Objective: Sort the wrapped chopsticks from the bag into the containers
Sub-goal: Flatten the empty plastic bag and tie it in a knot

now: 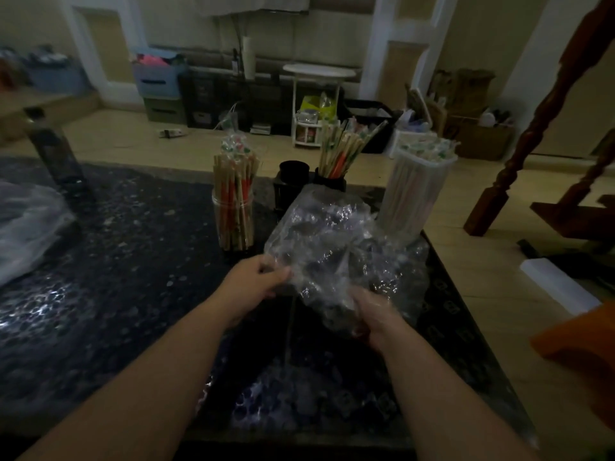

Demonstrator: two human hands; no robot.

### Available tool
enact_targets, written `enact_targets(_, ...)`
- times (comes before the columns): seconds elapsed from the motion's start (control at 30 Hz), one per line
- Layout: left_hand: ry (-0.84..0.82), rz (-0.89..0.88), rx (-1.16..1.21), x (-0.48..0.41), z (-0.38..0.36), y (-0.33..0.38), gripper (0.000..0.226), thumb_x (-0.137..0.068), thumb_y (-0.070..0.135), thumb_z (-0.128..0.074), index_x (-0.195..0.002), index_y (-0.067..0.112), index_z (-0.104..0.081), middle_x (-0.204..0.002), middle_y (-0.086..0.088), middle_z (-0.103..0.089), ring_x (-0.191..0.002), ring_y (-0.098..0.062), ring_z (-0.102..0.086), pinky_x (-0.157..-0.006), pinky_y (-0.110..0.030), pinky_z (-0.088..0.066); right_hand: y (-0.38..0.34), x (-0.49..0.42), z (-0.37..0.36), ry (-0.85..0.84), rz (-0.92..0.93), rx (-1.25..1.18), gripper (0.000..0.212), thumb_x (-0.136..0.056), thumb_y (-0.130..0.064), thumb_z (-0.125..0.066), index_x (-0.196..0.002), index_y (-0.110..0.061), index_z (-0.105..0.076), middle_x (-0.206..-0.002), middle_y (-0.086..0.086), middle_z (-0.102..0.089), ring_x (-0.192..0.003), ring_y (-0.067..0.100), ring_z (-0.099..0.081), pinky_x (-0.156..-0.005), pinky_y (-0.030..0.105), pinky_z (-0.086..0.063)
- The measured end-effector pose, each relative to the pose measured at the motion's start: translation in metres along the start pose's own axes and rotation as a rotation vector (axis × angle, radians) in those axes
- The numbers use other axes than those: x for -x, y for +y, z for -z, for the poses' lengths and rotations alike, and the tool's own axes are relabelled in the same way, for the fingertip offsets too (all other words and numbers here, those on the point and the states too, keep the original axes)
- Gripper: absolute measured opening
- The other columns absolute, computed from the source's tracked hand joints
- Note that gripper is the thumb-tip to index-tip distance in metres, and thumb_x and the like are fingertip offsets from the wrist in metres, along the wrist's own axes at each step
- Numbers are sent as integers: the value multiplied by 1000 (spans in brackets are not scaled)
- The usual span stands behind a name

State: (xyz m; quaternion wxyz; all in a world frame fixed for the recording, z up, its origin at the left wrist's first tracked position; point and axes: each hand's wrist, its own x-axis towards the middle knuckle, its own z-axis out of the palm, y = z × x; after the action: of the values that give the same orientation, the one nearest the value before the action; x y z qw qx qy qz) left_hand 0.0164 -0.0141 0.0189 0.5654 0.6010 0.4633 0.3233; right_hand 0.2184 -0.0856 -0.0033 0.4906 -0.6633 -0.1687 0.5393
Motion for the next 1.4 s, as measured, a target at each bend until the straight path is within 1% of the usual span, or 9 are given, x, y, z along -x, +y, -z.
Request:
enact_targets(0.13, 121, -36, 246, 0, -8, 16, 19, -77, 9, -76, -71, 11, -58, -86, -18, -67, -87, -37, -68, -86, -54, -56, -13, 11, -9, 98, 144, 59, 42, -87, -53, -66, -94, -12, -67, -91, 4, -69, -85, 20, -64, -79, 33, -53)
enact_targets(0.23, 240, -115, 223, 0, -9, 23, 26, -68, 13, -77, -83, 19, -57, -92, -9, -64, -88, -32, -66, -83, -59, -55, -23, 21, -20, 55, 183, -10, 50, -81, -62, -67, -93, -13, -73, -91, 4, -75, -85, 21, -72, -80, 34, -58)
enact_targets(0.4, 229, -355, -240, 6, -14, 30, 83, -84, 7, -69, -131, 65, -31, -127, 11, -44, -104, -3, -55, -89, -24, -49, -31, 31, -29, -66, 182, -233, 32, -86, -37, -72, -94, -7, -75, -86, 13, -74, -72, 28, -67, -65, 34, -52)
enact_targets(0.67, -98, -424, -78, 11, -29, 36, 56, -82, 54, -62, -135, 57, -45, -150, 15, -35, -137, -3, -36, -108, -31, -35, -42, 36, -31, -76, 204, 59, 9, -90, -8, -65, -94, -3, -72, -76, 14, -71, -59, 22, -67, -49, 26, -51)
enact_targets(0.8, 61, -479, -129, 13, -44, 42, 17, -91, 35, -65, -100, 49, -63, -123, 9, -54, -107, 13, -52, -89, -10, -41, -46, 40, -39, -85, 325, 212, 20, -89, -31, -69, -95, -12, -72, -92, 13, -73, -81, 26, -71, -72, 39, -57)
enact_targets(0.93, 413, -369, 39, 10, -47, 44, 15, -95, 26, -59, -84, 31, -68, -86, 1, -68, -81, -13, -66, -72, -32, -53, -54, 51, -47, -220, 297, -109, 16, -85, -18, -63, -74, -8, -70, -76, 15, -64, -57, 23, -59, -45, 27, -45)
enact_targets(1.03, 631, -318, 54, 9, -36, 49, 16, -97, 20, -53, -85, 18, -64, -75, 2, -62, -70, -16, -59, -63, -32, -47, -57, 52, -45, -223, 398, 140, 17, -93, -25, -62, -99, -11, -69, -95, 14, -67, -79, 16, -63, -64, 28, -51)
enact_targets(1.17, 606, -314, 154, 12, -28, 55, 15, -98, 28, -54, -85, 27, -62, -85, 0, -68, -80, -19, -65, -71, -35, -53, -62, 54, -39, -289, 331, 431, 72, -88, -53, -66, -148, -28, -36, -133, -2, -58, -112, 19, -61, -88, 35, -52)
enact_targets(1.4, 375, -245, 251, 17, -35, 62, 14, -100, 18, -52, -93, 29, -46, -92, 2, -61, -80, -13, -63, -69, -33, -53, -61, 63, -37, -499, 538, 303, 53, -77, -19, -83, -126, -22, -62, -110, 2, -72, -99, 17, -71, -83, 33, -59)
